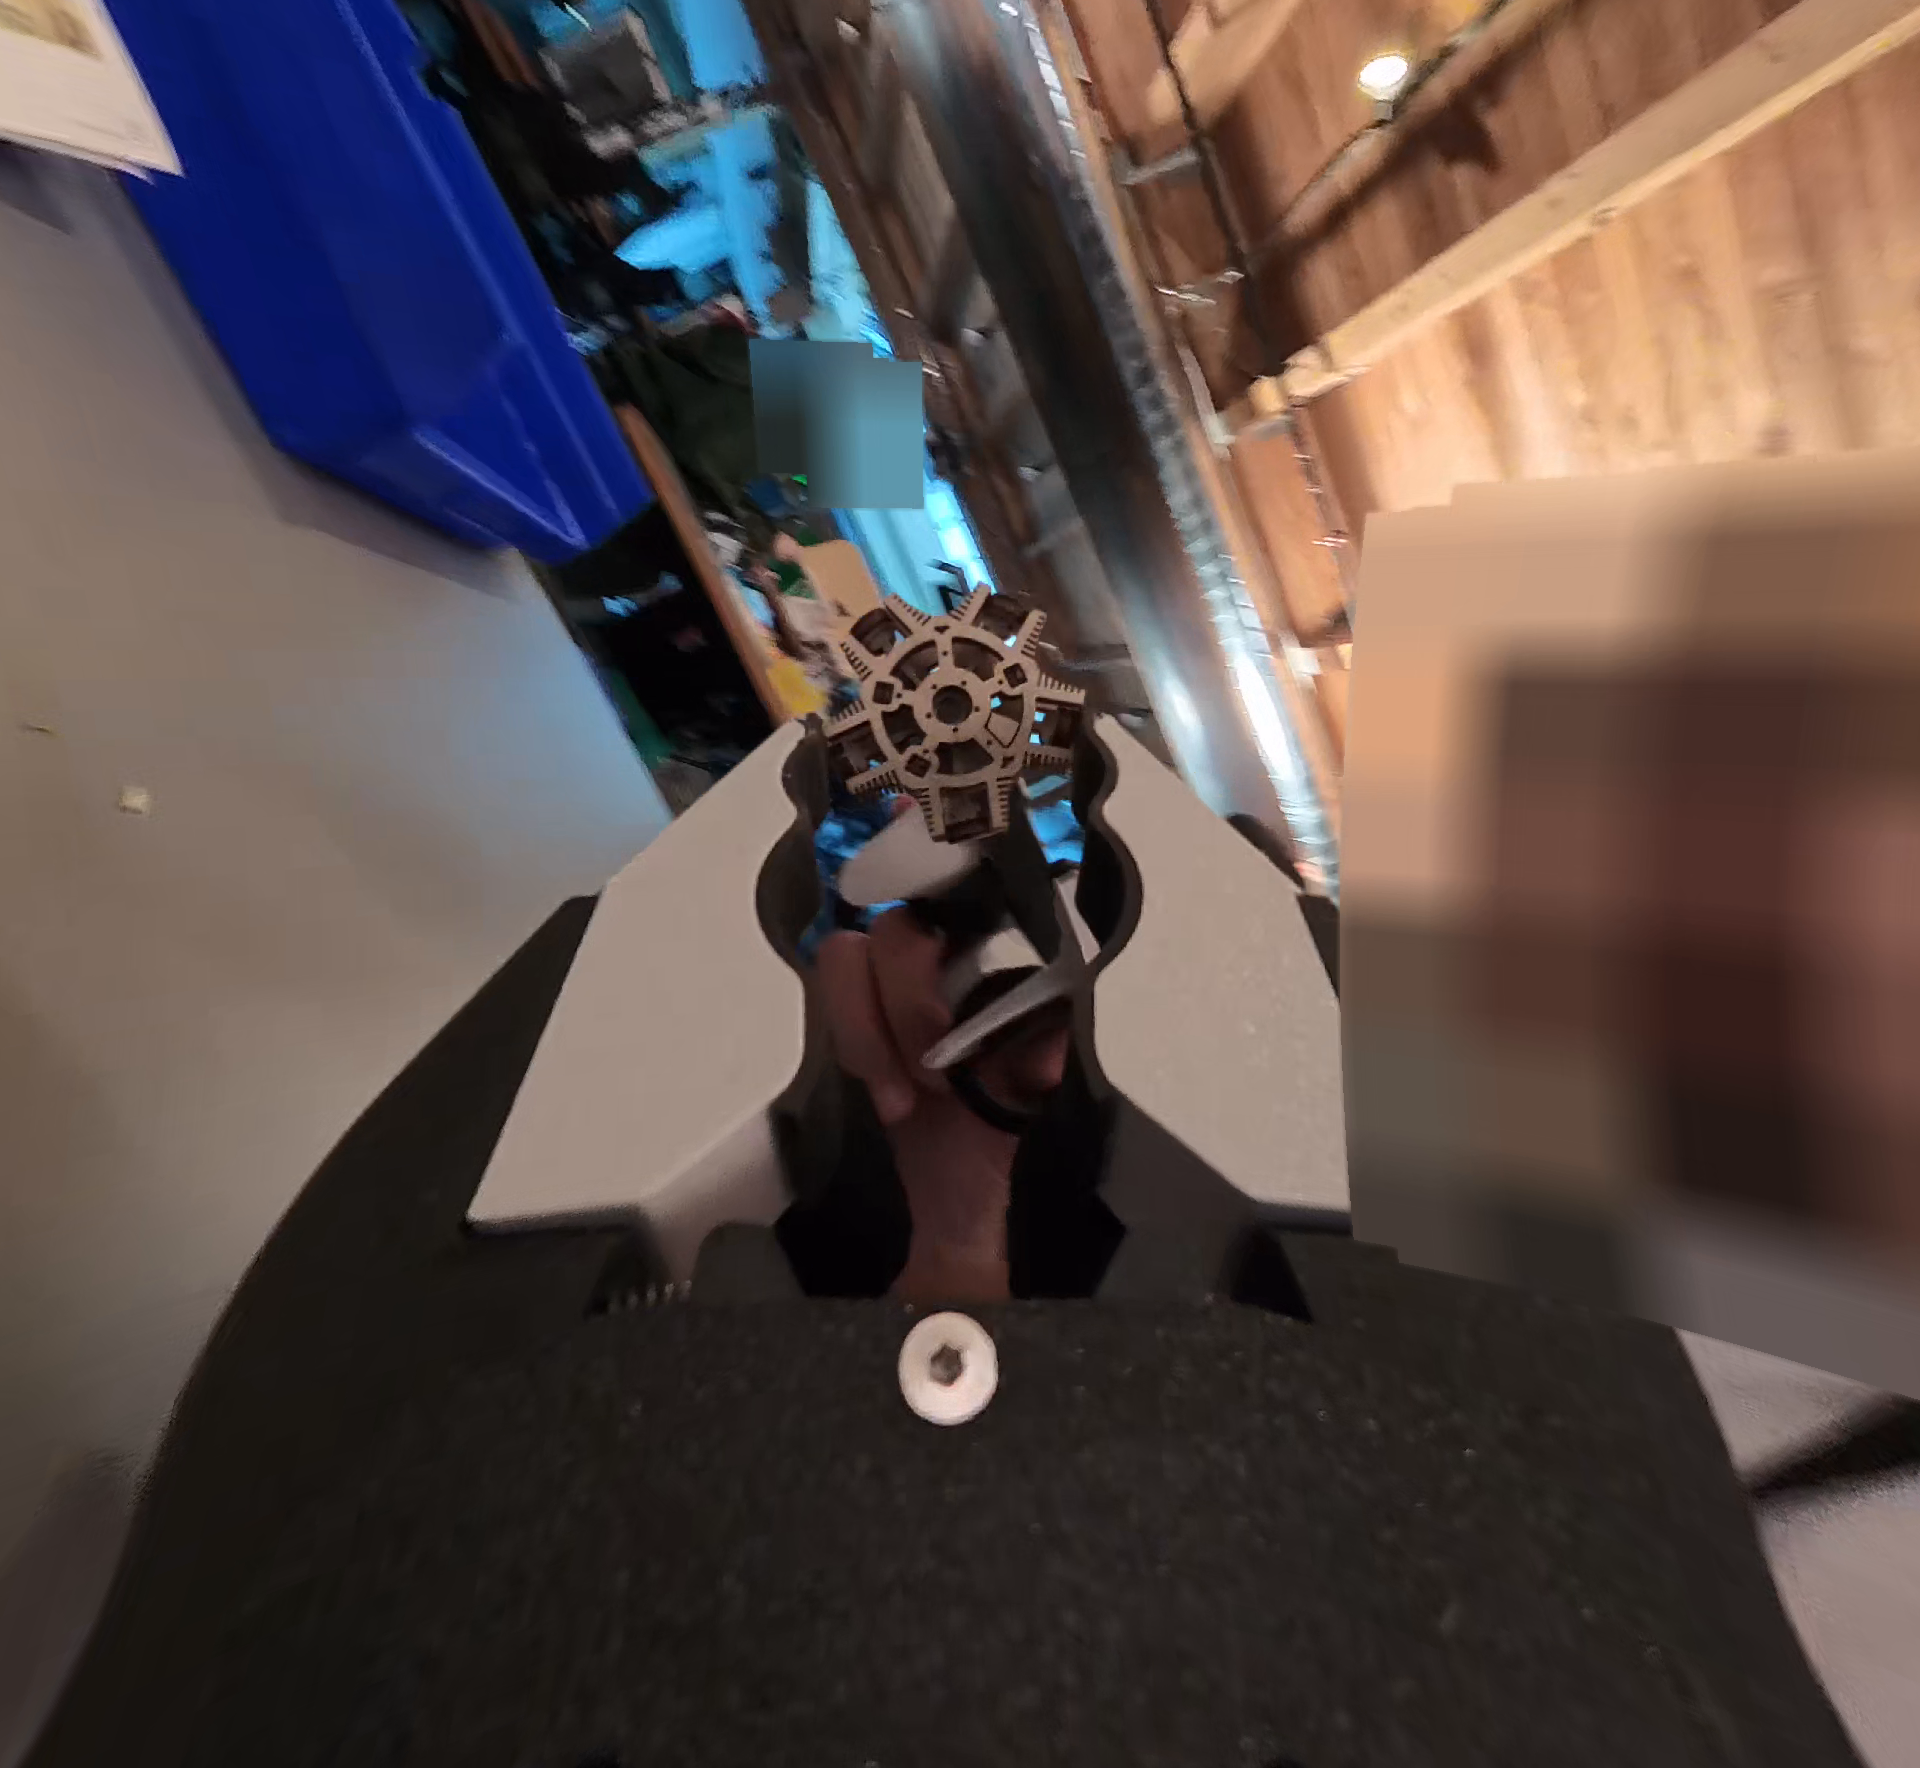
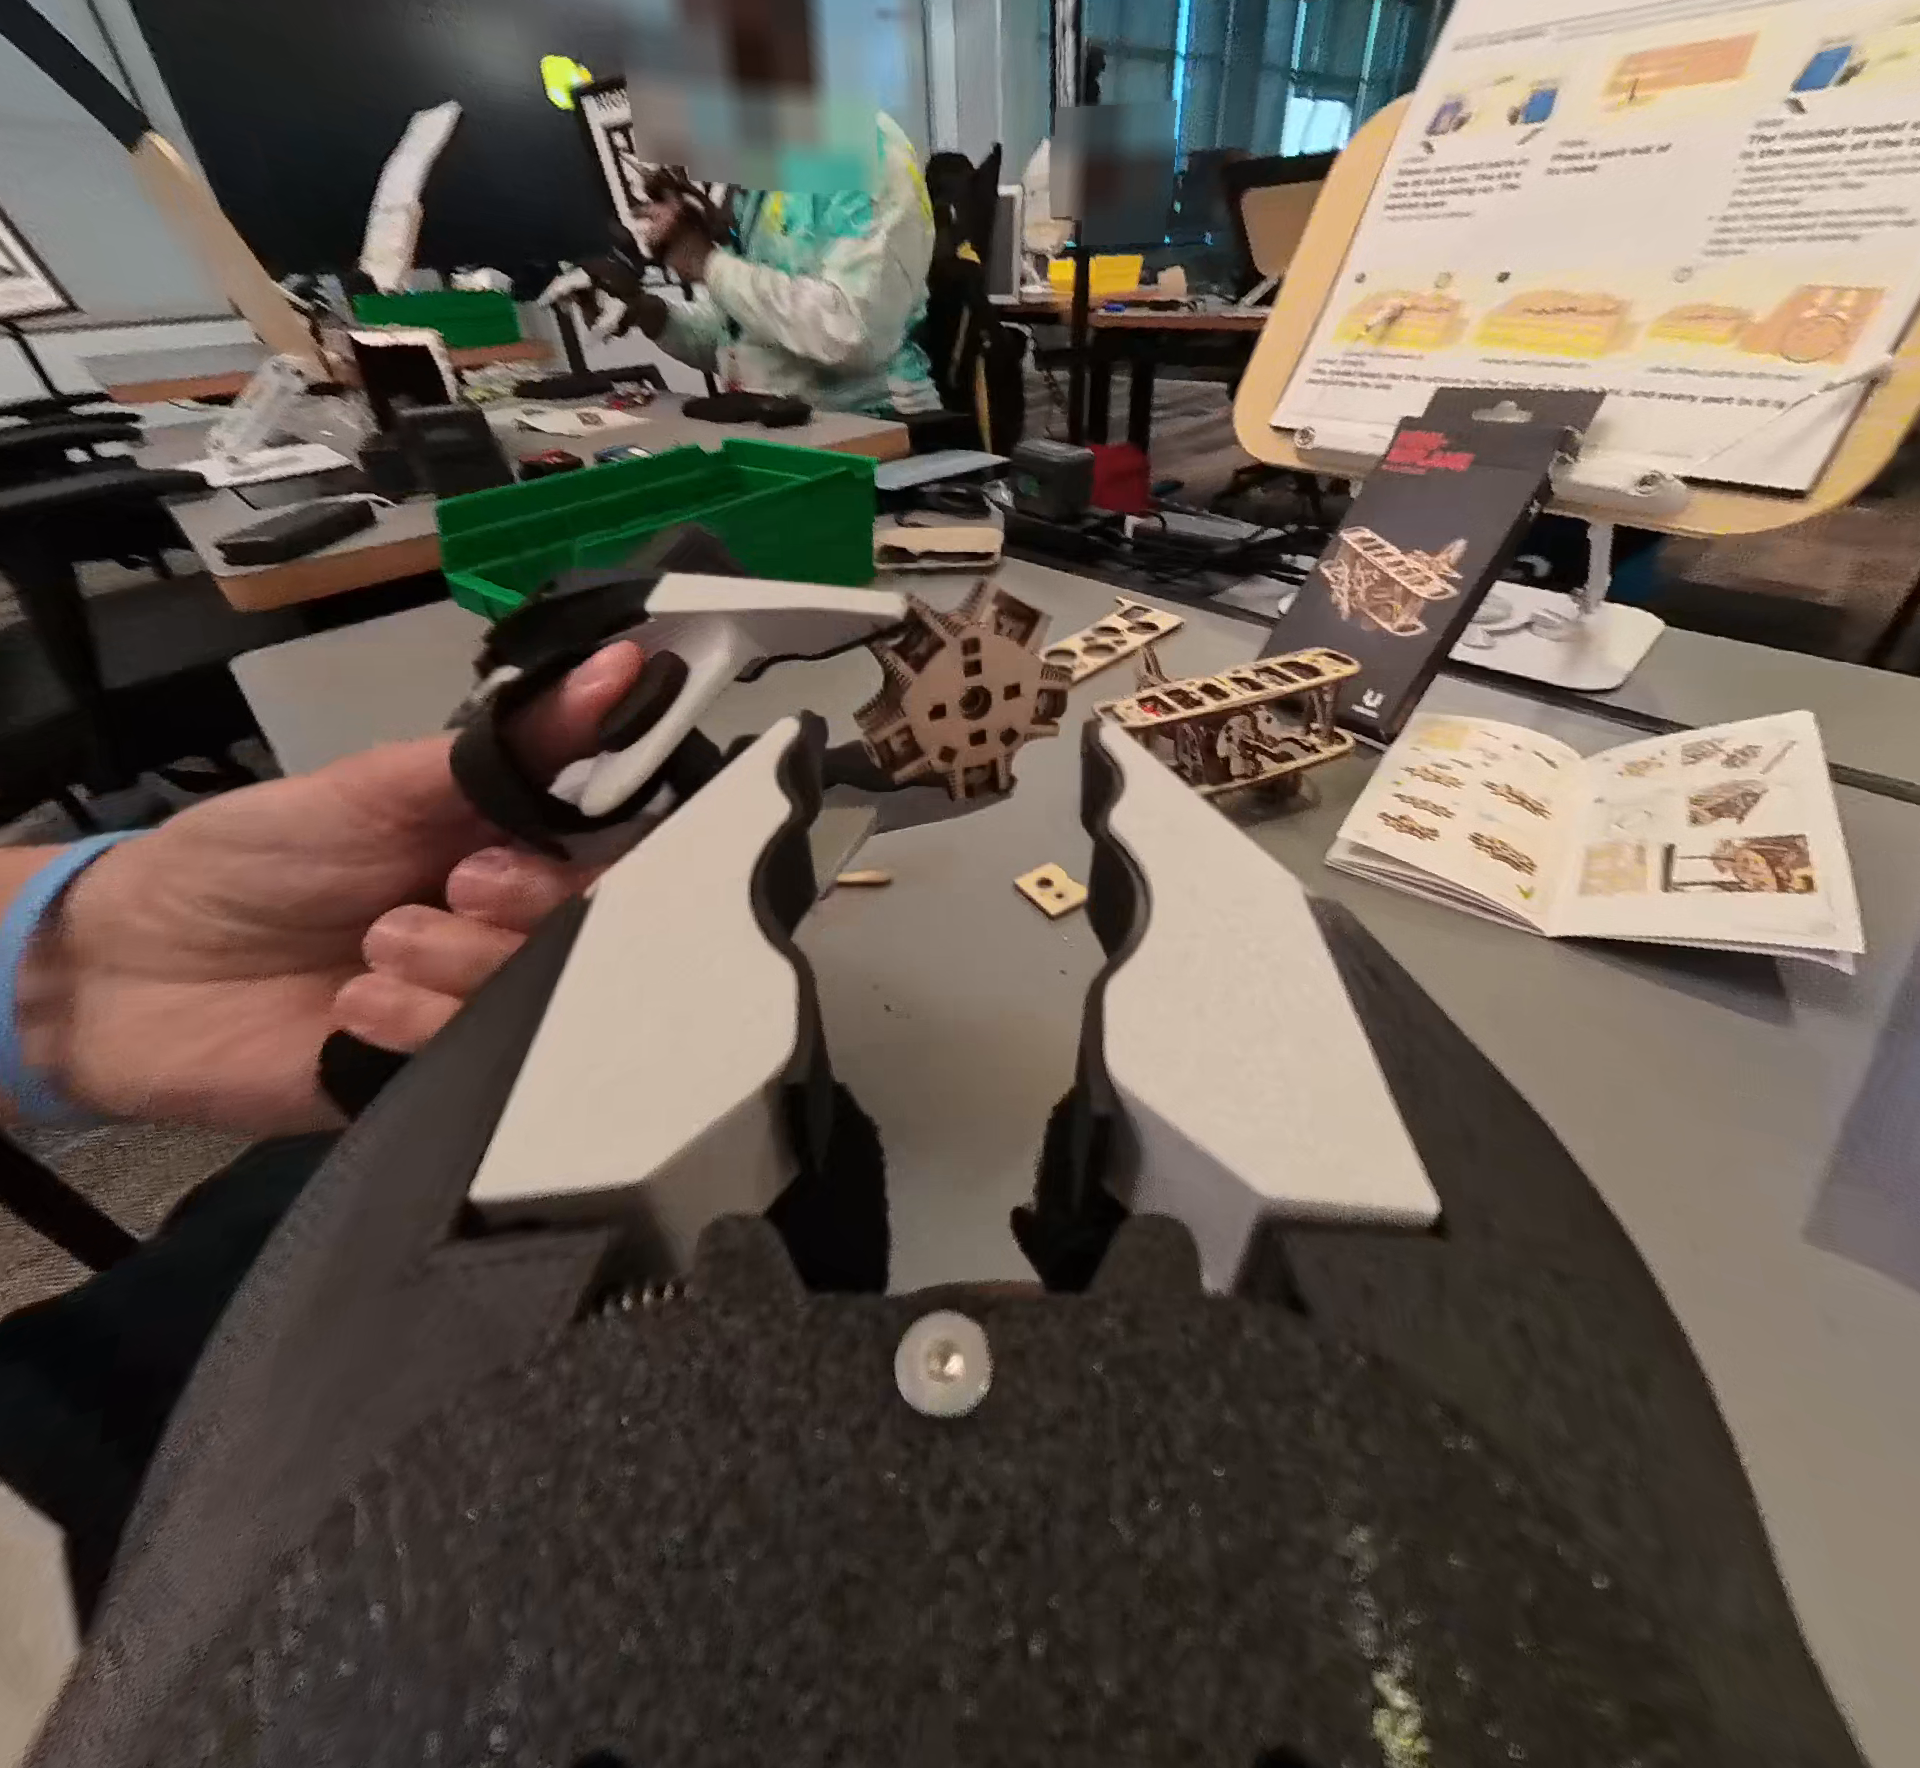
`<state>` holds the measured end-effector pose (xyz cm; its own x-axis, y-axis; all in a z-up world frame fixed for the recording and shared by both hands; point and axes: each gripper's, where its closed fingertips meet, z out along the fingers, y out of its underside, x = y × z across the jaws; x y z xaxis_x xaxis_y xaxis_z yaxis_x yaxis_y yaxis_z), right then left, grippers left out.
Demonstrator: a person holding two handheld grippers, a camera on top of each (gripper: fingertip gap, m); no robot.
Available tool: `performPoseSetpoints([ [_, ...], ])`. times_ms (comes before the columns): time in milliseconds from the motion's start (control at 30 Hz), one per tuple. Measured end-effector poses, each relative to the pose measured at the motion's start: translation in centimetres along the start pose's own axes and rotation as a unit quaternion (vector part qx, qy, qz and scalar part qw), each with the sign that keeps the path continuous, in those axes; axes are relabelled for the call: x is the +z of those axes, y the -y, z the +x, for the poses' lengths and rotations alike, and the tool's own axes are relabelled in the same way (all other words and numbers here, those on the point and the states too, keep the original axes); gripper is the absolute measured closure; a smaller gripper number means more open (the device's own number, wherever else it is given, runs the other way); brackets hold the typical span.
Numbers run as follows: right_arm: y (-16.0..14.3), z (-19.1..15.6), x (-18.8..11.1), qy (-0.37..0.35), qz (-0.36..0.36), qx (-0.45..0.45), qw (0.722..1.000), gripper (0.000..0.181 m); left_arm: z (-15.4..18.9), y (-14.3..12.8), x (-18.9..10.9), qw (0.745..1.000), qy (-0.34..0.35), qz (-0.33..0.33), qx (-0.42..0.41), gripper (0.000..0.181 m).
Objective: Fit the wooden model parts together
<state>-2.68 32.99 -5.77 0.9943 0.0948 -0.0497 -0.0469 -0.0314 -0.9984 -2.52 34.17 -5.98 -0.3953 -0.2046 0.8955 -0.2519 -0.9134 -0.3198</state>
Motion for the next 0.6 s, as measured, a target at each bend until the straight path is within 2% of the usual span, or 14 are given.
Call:
performPoseSetpoints([
  [133,-0.8,0.3,0.3,-0.029,-0.021,-0.003,0.999,0.143,-0.2,-0.2,0.8,0.999,0.032,0.031,0.031,0.137],
  [300,-0.6,0.3,0.6,-0.041,-0.013,0.007,0.999,0.140,-0.4,0.1,1.8,0.994,0.062,0.079,0.054,0.137],
  [400,-0.3,1.2,0.5,-0.083,-0.009,-0.006,0.996,0.142,-0.5,-0.4,2.7,0.992,0.068,0.090,0.061,0.137],
  [467,-0.4,1.7,0.5,-0.097,-0.010,-0.004,0.995,0.146,-0.5,-0.8,3.1,0.991,0.070,0.095,0.058,0.137],
  [533,-0.3,2.2,0.1,-0.108,-0.008,0.001,0.994,0.157,-0.5,-1.1,3.3,0.991,0.069,0.100,0.059,0.137],
  [600,-0.1,2.2,-0.2,-0.097,-0.003,0.005,0.995,0.162,-0.3,-1.2,3.4,0.991,0.066,0.097,0.066,0.137],
])
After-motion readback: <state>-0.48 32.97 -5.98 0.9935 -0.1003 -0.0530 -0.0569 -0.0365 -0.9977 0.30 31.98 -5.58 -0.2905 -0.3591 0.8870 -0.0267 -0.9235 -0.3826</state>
